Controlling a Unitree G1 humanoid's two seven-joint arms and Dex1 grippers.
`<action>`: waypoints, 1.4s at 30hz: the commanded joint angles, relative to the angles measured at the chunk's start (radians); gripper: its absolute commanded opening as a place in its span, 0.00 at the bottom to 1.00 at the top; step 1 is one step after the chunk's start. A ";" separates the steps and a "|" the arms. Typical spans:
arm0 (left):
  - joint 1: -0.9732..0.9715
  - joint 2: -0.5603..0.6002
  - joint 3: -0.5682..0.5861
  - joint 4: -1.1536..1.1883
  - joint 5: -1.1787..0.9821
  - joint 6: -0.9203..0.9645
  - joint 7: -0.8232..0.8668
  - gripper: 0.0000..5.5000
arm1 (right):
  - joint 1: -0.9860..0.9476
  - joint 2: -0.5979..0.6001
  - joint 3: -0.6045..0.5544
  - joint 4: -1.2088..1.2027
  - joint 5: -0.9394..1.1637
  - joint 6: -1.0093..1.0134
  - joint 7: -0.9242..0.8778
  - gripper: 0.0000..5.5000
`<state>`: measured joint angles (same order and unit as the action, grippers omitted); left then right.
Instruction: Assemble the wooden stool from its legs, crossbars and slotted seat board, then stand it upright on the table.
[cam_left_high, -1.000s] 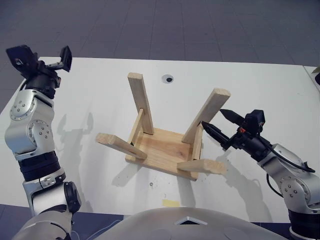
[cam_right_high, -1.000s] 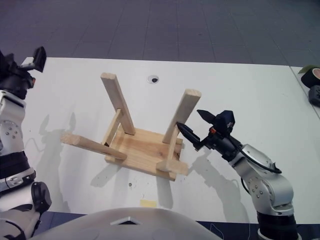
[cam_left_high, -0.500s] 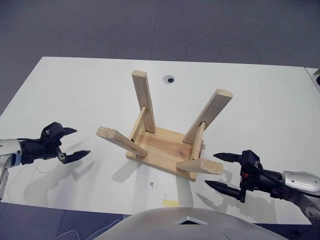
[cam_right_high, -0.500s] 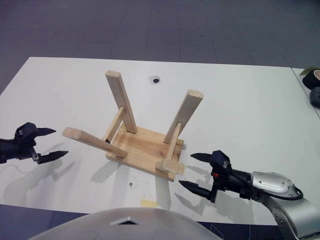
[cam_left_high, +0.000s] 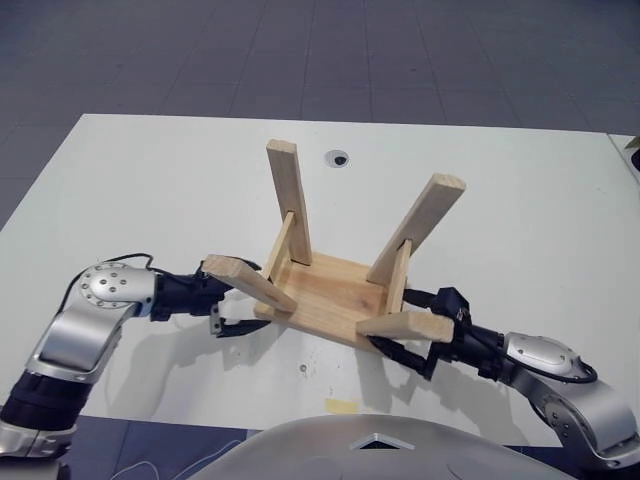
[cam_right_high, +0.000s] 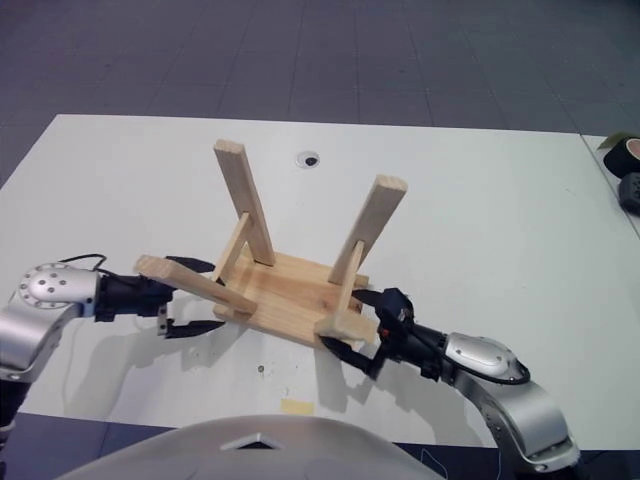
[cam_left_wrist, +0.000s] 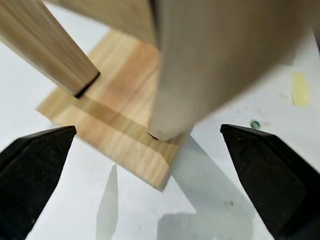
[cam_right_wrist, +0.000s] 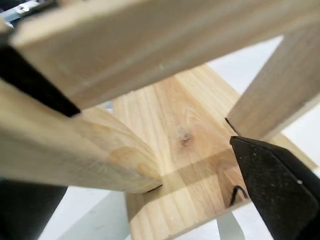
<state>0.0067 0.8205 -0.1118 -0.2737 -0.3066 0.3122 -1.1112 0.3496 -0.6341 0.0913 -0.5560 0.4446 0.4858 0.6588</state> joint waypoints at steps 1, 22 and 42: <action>-0.020 -0.072 -0.045 -0.035 0.013 0.026 0.067 0.98 | -0.026 0.043 -0.014 0.054 -0.066 -0.046 -0.062 0.98; 0.039 -0.093 -0.108 0.021 0.045 0.017 0.041 0.98 | -0.126 -0.101 0.056 0.169 -0.085 -0.163 0.334 0.98; 0.003 -0.107 -0.007 -0.020 -0.212 0.305 0.032 0.56 | -0.115 -0.084 0.044 0.125 0.032 -0.079 0.353 0.45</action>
<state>0.0376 0.7227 -0.1368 -0.2738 -0.4775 0.5673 -1.0831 0.2282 -0.7204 0.1474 -0.3978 0.4421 0.3809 1.0113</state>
